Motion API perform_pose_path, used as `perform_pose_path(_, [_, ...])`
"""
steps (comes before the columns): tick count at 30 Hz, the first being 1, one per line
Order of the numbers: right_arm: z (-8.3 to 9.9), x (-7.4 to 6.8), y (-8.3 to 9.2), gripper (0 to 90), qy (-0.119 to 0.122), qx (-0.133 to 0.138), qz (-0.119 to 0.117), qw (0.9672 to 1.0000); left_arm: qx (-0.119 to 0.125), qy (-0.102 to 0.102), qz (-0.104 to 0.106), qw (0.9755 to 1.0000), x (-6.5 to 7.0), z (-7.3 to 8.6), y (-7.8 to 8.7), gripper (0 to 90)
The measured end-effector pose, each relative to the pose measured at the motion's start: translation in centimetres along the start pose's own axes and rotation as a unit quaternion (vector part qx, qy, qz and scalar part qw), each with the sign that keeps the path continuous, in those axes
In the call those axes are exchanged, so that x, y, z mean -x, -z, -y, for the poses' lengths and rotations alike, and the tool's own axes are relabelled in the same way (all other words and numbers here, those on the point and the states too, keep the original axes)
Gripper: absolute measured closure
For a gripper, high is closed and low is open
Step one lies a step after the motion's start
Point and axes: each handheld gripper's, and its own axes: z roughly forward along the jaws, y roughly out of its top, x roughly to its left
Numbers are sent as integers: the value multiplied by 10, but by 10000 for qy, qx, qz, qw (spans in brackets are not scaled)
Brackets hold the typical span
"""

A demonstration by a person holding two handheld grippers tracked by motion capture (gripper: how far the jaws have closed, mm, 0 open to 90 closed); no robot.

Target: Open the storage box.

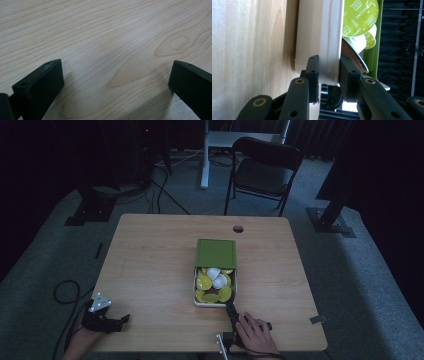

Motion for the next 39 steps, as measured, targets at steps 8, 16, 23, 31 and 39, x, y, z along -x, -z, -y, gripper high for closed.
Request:
perform_pose_path(8, [3,-2,1,713,-4,7,25,10000,-1,1,0,10000,0,0,0,0])
perform_pose_path(16, [2,-2,-1,683,-28,-25,22,10000,-1,1,1,10000,0,0,0,0])
perform_pose_path(23, [3,0,1,621,-181,35,-17,9998,-1,0,0,10000,0,0,0,0])
perform_pose_path(31, [0,-3,5,578,-202,142,-247,9994,-8,-7,3,10000,0,0,0,0])
perform_pose_path(39, [1,4,15,527,-445,246,-310,9982,-14,-9,2,10000,0,0,0,0])
